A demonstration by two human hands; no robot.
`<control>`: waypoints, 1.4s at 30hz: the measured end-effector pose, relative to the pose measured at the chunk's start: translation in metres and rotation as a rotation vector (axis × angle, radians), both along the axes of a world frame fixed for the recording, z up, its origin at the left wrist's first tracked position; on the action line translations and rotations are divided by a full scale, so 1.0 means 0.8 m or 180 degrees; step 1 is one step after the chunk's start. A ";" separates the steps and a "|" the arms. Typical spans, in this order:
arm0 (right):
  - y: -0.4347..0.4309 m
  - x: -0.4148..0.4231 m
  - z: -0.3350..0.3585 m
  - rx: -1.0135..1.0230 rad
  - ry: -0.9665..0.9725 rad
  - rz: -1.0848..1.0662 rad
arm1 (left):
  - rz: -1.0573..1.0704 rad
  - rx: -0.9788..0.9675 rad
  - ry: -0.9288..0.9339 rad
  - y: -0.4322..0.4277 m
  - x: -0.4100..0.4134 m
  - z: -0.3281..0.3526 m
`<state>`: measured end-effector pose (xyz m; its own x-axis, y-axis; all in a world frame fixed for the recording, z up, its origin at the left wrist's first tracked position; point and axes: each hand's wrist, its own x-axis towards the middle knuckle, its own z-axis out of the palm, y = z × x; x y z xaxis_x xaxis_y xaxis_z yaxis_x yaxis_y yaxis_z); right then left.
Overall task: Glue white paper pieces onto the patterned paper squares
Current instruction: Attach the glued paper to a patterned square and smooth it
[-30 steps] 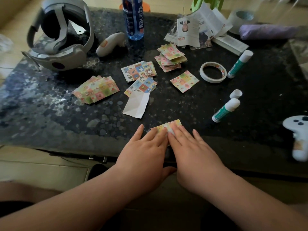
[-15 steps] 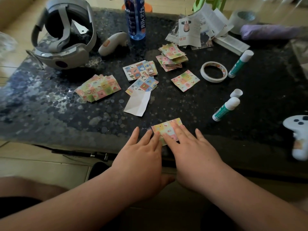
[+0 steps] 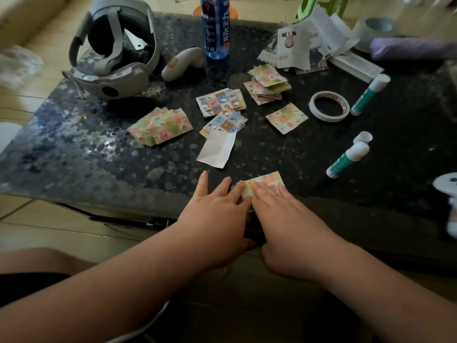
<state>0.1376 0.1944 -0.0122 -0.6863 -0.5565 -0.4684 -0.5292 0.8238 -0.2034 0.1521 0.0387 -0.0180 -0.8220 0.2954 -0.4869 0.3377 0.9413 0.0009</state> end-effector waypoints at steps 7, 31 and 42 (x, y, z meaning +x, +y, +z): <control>0.003 -0.012 -0.001 0.0044 0.0043 -0.0451 | -0.0065 -0.0102 0.0006 0.000 0.000 -0.002; 0.007 0.008 0.004 0.1008 0.0191 -0.0228 | -0.0076 -0.0127 -0.0071 0.000 -0.005 0.005; 0.012 0.004 0.011 0.0930 0.0245 -0.0520 | 0.0031 -0.0059 0.0287 0.007 0.015 -0.009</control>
<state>0.1412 0.2044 -0.0033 -0.7948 -0.2862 -0.5352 -0.3900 0.9165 0.0892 0.1638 0.0440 -0.0253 -0.8655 0.2786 -0.4162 0.3263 0.9441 -0.0465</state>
